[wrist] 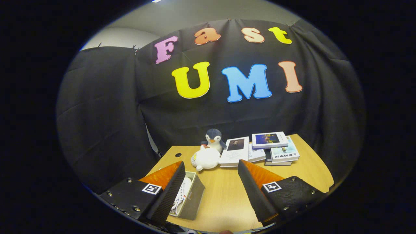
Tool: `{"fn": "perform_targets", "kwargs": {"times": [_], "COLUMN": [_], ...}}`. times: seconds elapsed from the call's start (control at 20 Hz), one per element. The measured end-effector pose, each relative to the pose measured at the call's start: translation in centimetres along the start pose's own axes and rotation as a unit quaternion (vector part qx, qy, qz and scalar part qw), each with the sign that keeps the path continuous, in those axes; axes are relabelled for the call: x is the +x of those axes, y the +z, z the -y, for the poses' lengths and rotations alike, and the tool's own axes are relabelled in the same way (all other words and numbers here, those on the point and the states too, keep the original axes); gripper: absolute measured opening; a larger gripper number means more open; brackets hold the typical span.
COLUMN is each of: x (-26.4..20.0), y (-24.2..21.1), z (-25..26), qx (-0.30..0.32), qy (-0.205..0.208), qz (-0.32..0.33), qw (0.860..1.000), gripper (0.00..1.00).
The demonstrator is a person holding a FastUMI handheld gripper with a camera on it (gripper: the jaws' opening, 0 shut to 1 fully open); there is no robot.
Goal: Open the storage box then place both shoes into the box .Put the left shoe in first, then the right shoe, with the right side of both shoes facing outward in a uniform manner.
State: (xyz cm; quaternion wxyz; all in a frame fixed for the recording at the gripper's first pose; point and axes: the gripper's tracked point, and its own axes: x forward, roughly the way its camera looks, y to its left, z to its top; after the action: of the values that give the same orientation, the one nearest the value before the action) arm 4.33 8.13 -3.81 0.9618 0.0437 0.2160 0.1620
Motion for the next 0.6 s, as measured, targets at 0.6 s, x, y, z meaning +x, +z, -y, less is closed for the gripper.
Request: {"fn": "perform_targets", "kwargs": {"times": [0.6], "x": [-5.2], "y": [3.9], "z": [9.4], "qx": [-0.039], "qy": [-0.072], "qz": [0.107], "qw": [0.991], "gripper": [0.98]}}
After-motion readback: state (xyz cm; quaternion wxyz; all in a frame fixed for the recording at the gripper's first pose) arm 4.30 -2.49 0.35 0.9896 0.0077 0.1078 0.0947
